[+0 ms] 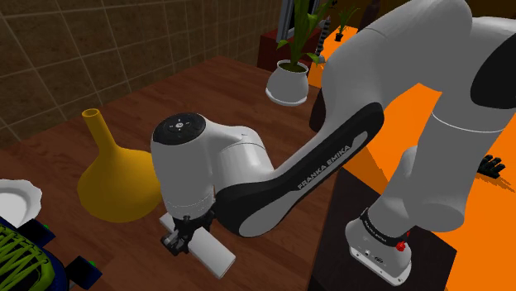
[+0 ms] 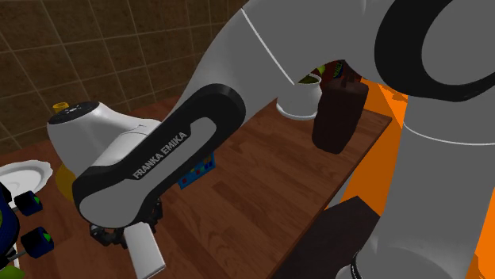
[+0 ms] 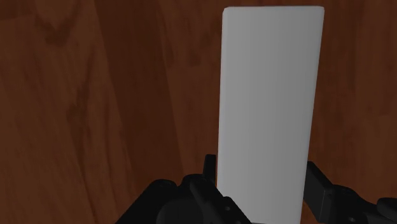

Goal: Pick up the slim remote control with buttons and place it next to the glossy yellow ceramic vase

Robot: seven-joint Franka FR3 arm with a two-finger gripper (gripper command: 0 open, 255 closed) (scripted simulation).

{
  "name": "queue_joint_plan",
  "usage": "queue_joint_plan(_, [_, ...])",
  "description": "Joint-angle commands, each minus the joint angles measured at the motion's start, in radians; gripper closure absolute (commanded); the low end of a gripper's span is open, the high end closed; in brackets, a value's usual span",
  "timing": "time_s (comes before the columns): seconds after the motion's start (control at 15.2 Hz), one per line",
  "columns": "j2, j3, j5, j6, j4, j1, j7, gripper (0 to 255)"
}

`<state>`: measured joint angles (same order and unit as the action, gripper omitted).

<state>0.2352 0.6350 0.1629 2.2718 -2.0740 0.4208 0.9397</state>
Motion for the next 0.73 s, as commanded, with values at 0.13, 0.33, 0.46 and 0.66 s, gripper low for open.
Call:
queue_joint_plan(0.13, [0.0, 0.0, 0.0, 0.0, 0.0, 0.0, 0.0, 0])
queue_joint_plan(0.33, [0.0, 0.0, 0.0, 0.0, 0.0, 0.0, 0.0, 0])
queue_joint_plan(0.46, [-0.022, 0.007, -0.019, -0.028, 0.011, -0.006, -0.013, 0])
queue_joint_plan(0.66, [-0.079, 0.02, -0.065, -0.11, 0.049, -0.021, -0.044, 0])
